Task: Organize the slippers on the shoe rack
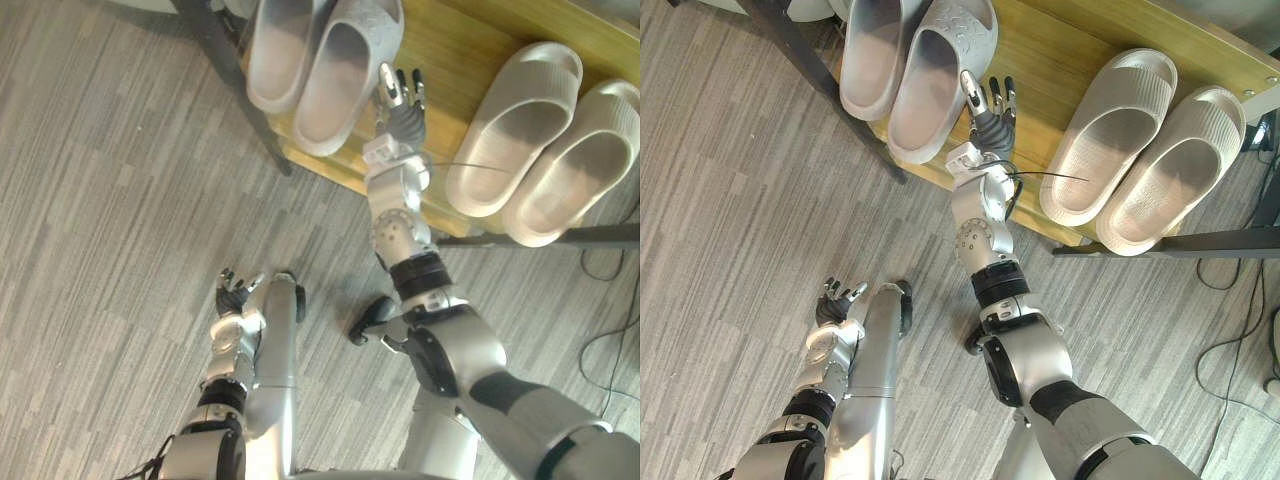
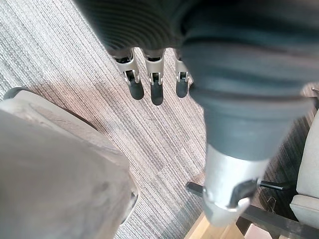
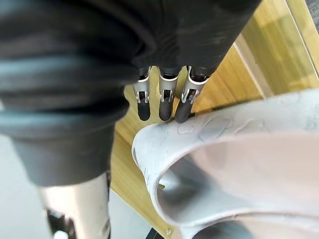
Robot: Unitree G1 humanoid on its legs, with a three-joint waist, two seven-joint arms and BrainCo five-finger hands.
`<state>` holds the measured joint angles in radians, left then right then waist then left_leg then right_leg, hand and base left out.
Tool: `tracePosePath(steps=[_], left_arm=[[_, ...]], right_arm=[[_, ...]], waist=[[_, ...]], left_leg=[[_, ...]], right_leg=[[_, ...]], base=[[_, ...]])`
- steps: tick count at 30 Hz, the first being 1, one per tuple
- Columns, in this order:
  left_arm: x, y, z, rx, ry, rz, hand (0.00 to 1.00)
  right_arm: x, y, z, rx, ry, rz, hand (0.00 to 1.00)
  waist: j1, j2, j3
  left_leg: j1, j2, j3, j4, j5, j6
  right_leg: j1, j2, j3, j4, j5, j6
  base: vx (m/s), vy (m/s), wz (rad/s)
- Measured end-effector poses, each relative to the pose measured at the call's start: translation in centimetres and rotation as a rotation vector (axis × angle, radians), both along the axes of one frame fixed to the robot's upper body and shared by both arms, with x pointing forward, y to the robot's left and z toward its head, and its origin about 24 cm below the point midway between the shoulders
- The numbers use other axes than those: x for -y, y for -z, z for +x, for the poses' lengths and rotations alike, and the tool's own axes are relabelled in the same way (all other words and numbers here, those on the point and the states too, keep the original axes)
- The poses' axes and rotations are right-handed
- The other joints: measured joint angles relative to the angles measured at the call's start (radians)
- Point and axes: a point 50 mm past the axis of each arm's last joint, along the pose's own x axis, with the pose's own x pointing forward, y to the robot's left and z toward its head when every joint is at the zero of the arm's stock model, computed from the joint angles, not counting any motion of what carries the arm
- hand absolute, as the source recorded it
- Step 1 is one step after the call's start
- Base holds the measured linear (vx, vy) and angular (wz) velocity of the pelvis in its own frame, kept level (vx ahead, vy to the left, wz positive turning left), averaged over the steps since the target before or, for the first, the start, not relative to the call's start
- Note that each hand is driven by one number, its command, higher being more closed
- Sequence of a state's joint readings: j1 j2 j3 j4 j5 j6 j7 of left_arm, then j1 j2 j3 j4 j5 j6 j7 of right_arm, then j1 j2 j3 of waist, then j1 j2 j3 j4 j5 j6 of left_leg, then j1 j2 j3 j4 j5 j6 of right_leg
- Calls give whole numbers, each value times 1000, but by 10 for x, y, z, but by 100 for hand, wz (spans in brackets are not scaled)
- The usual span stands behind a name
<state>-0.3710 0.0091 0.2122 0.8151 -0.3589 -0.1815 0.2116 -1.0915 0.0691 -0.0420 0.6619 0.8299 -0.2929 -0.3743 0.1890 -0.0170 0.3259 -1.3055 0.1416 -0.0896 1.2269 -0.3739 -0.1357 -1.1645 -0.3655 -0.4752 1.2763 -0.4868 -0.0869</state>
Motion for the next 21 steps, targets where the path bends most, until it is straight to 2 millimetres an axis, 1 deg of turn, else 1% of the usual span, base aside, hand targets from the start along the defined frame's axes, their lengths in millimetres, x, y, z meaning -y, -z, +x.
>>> tracePosePath(steps=[3, 5, 7, 14, 21], left_arm=[[3, 0, 0, 3, -4, -18, 0], [3, 1, 0, 4, -10, -31, 0], [5, 1, 0, 5, -10, -37, 0], [6, 2, -1, 6, -13, -50, 0], [6, 3, -1, 0, -15, -57, 0]], right_arm=[[6, -4, 4, -10, 17, 6, 0], [8, -6, 6, -12, 23, 1, 0], [13, -12, 8, -10, 34, -20, 0], [22, -21, 13, -14, 51, -62, 0], [31, -23, 14, -20, 79, -100, 0]], waist=[[15, 2, -1], [18, 2, -1], [26, 2, -1], [30, 5, -2], [30, 6, -3]], left_leg=[[-1, 0, -4, 0, 3, -6], [-2, 0, -6, 0, 4, -6], [-5, 0, -11, 0, 6, -10], [-5, 2, -12, 1, 9, -14], [4, 3, -8, 2, 9, -12]], right_leg=[[0, -1, -4, 6, -8, -2], [0, -1, -7, 8, -12, -7], [0, -2, -14, 11, -15, -13], [0, -2, -16, 13, -10, -23], [9, -2, -12, 13, -10, -23]], base=[[-25, 20, 2], [-34, 20, 4], [-15, 11, 2], [-9, 47, 1], [-13, 63, 0]])
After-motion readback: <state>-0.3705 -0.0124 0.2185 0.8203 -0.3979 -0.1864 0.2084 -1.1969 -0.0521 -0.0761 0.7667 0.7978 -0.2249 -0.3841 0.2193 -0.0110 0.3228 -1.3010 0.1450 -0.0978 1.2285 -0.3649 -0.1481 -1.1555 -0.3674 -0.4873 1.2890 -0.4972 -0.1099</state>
